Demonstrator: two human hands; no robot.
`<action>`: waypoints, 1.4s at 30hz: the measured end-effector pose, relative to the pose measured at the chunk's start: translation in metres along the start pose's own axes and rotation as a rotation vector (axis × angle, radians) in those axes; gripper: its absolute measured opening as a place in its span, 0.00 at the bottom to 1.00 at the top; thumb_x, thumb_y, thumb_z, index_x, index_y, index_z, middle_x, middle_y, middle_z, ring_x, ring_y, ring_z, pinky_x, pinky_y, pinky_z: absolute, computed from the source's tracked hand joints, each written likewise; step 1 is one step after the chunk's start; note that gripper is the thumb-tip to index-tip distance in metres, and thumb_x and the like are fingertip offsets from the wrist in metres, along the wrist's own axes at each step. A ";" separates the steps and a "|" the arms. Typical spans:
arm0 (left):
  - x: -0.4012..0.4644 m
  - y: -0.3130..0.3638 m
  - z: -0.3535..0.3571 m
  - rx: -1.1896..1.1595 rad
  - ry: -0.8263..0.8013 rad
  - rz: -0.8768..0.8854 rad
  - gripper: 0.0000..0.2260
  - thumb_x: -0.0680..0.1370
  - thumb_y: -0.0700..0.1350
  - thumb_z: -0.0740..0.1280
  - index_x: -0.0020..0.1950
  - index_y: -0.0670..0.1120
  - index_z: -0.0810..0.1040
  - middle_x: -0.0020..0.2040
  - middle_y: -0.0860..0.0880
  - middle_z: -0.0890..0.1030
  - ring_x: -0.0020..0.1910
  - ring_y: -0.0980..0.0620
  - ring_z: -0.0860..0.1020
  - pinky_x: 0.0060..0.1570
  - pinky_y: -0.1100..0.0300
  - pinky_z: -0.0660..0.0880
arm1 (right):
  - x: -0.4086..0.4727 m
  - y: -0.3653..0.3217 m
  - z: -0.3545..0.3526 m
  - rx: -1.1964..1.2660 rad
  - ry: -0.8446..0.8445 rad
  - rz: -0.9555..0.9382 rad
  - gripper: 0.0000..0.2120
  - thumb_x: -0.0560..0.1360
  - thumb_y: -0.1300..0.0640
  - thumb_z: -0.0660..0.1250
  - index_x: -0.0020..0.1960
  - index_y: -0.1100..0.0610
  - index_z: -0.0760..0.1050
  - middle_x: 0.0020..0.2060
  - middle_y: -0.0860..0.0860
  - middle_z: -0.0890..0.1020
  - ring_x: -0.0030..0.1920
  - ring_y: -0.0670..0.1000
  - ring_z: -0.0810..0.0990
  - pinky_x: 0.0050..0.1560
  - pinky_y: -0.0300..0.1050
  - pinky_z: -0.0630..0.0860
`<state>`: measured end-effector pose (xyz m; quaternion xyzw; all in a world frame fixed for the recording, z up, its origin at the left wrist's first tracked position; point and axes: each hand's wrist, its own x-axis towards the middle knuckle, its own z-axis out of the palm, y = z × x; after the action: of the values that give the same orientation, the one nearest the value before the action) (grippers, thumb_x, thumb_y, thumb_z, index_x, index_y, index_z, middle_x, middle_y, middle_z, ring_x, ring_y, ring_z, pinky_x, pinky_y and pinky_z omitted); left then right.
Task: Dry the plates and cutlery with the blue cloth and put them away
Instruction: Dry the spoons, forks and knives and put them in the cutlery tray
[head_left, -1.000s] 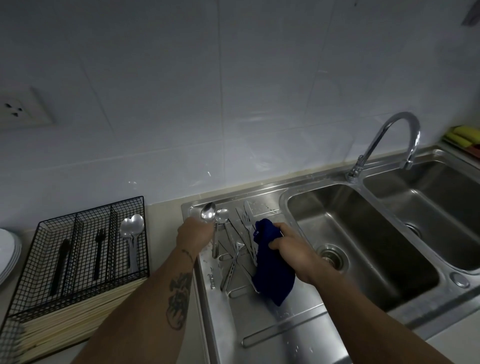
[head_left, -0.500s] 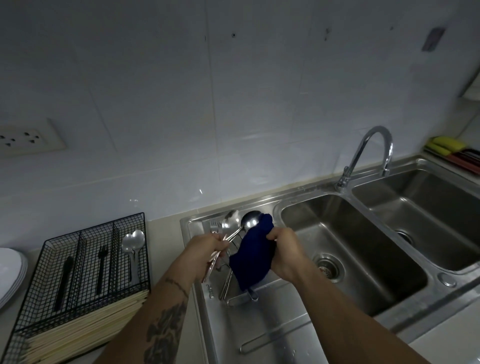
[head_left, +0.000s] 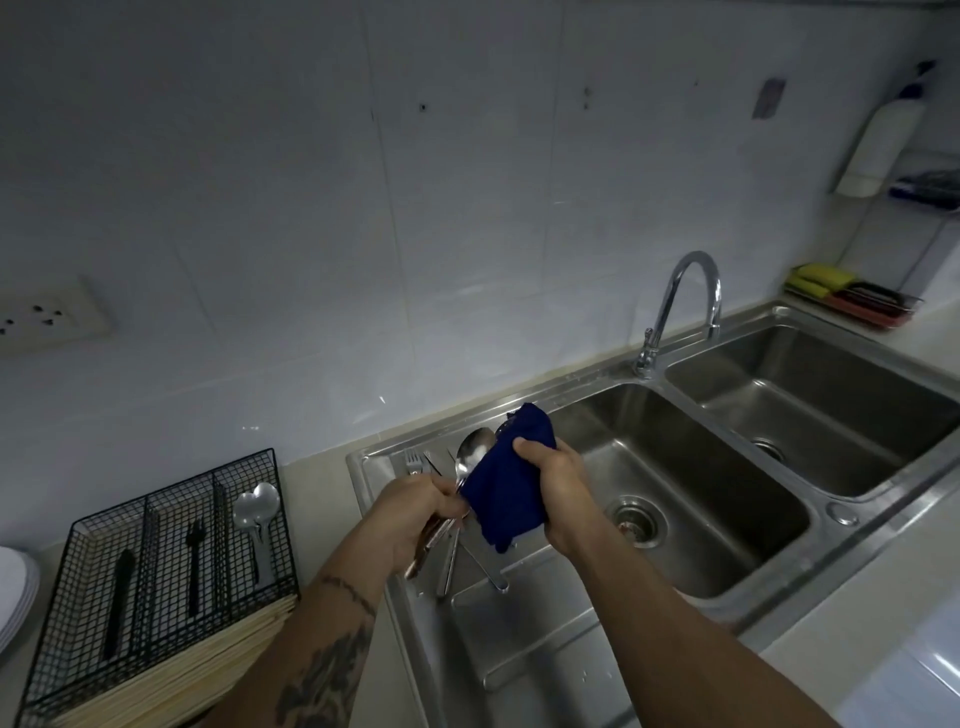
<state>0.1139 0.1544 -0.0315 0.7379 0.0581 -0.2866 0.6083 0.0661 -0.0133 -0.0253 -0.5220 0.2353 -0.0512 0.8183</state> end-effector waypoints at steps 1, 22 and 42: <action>-0.002 0.000 0.000 0.003 -0.007 0.010 0.12 0.71 0.28 0.68 0.36 0.44 0.84 0.38 0.45 0.84 0.41 0.47 0.79 0.42 0.53 0.74 | -0.002 -0.002 0.001 -0.011 0.024 -0.026 0.13 0.76 0.62 0.70 0.60 0.57 0.77 0.52 0.59 0.84 0.51 0.60 0.83 0.46 0.53 0.82; -0.007 0.008 -0.003 -0.087 0.058 0.076 0.08 0.66 0.35 0.77 0.44 0.42 0.84 0.45 0.44 0.85 0.50 0.43 0.81 0.59 0.47 0.77 | -0.001 -0.015 0.013 -0.041 0.132 -0.132 0.10 0.75 0.63 0.71 0.55 0.57 0.77 0.50 0.57 0.84 0.51 0.59 0.83 0.49 0.55 0.82; -0.005 0.007 -0.016 -0.203 0.090 0.109 0.03 0.78 0.37 0.68 0.45 0.42 0.79 0.35 0.45 0.79 0.29 0.52 0.74 0.27 0.60 0.70 | 0.022 -0.014 0.016 -0.082 -0.027 0.048 0.16 0.76 0.64 0.70 0.62 0.60 0.75 0.52 0.60 0.84 0.50 0.61 0.84 0.39 0.51 0.81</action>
<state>0.1183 0.1692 -0.0216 0.6865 0.0738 -0.2123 0.6915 0.0944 -0.0138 -0.0148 -0.5500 0.2386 -0.0147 0.8002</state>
